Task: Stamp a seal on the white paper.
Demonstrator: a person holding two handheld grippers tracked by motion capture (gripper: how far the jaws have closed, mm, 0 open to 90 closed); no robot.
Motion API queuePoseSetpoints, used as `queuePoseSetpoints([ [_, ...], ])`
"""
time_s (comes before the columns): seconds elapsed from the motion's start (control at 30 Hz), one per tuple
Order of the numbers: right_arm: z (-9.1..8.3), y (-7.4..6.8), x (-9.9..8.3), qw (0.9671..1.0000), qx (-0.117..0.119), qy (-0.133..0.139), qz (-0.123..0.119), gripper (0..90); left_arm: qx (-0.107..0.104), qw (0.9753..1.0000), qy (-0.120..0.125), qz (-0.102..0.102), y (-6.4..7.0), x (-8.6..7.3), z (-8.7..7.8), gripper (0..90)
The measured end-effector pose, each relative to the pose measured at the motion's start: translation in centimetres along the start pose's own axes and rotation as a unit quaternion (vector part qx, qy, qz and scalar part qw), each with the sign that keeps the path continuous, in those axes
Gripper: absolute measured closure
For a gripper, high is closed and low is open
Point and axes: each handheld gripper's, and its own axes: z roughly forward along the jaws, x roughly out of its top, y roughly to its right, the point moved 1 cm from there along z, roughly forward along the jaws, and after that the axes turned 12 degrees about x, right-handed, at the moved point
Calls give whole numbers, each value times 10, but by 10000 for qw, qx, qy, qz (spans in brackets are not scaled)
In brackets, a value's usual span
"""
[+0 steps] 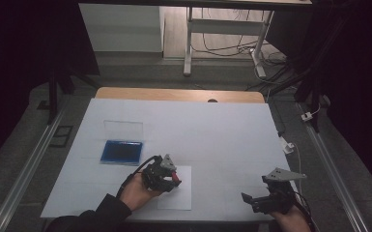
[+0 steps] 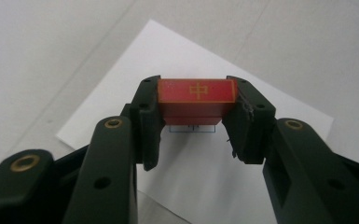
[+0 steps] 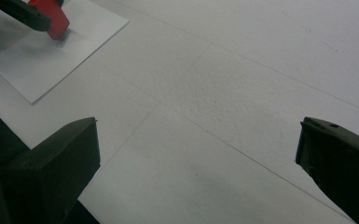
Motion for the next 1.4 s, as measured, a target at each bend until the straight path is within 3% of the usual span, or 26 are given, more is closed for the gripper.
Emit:
queuePoseSetpoints([
  [0.73,-2,2,-1,9999,40,77,75,1,129,9994,307,-112,-10,3,-22,581],
  [0.97,-2,3,0,9999,40,77,84,1,228,9986,385,-289,-17,1,-29,581],
  [1.13,-2,3,-1,9999,37,83,80,1,355,9980,417,-305,-24,-1,-34,581],
  [1.4,-2,3,-1,9999,37,95,84,1,504,9958,525,-549,-40,-9,-44,581],
])
